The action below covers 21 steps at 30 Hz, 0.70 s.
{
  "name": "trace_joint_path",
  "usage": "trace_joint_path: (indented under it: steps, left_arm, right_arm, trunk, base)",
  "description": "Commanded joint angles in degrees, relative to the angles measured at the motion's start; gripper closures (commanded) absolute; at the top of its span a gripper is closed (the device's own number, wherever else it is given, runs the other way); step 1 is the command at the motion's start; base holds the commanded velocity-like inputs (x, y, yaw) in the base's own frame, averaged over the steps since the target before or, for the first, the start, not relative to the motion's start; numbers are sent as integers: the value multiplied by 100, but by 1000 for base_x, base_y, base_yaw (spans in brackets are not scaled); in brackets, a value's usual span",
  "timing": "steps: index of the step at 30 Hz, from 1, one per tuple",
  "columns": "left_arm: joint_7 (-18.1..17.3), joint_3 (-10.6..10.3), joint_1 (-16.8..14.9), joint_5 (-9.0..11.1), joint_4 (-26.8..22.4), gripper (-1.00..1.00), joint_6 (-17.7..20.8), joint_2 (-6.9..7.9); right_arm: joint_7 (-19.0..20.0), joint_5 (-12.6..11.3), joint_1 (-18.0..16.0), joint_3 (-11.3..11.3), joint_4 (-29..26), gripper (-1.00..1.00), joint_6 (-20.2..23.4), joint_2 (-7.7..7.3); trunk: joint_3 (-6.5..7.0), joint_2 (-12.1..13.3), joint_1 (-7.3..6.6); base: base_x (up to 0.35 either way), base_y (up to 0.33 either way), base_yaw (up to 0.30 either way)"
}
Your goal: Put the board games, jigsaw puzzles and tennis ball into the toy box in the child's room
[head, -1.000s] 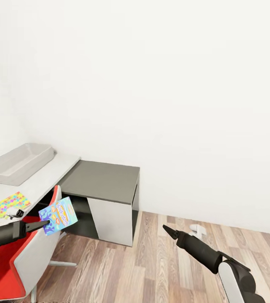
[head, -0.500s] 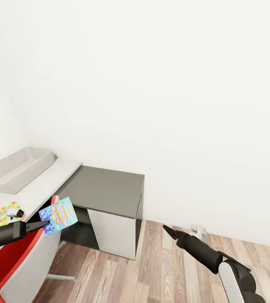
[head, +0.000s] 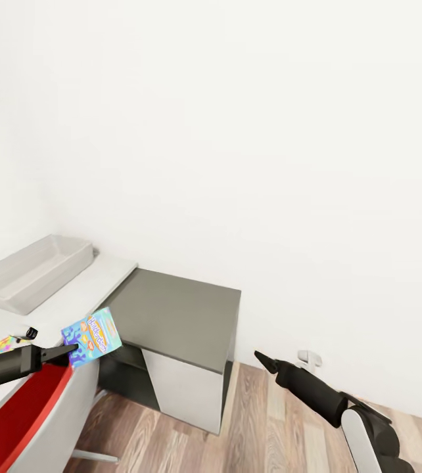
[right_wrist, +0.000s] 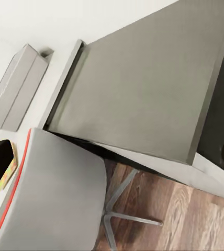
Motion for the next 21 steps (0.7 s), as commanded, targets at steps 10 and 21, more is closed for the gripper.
trace_joint_path:
  steps: [10, 21]
  left_arm:
    - [-32, -1, -7, 4, 0, 100, 53, -2]
    - [-32, -1, -7, 4, 0, 100, 51, 0]
  right_arm:
    - [23, -17, -6, -16, -5, -100, 46, 2]
    - [47, -16, -3, -19, -5, -100, 49, -8]
  trunk:
    - [43, -12, 7]
    - [53, -12, 7]
  base:
    - [264, -133, 227]
    - [57, -14, 33]
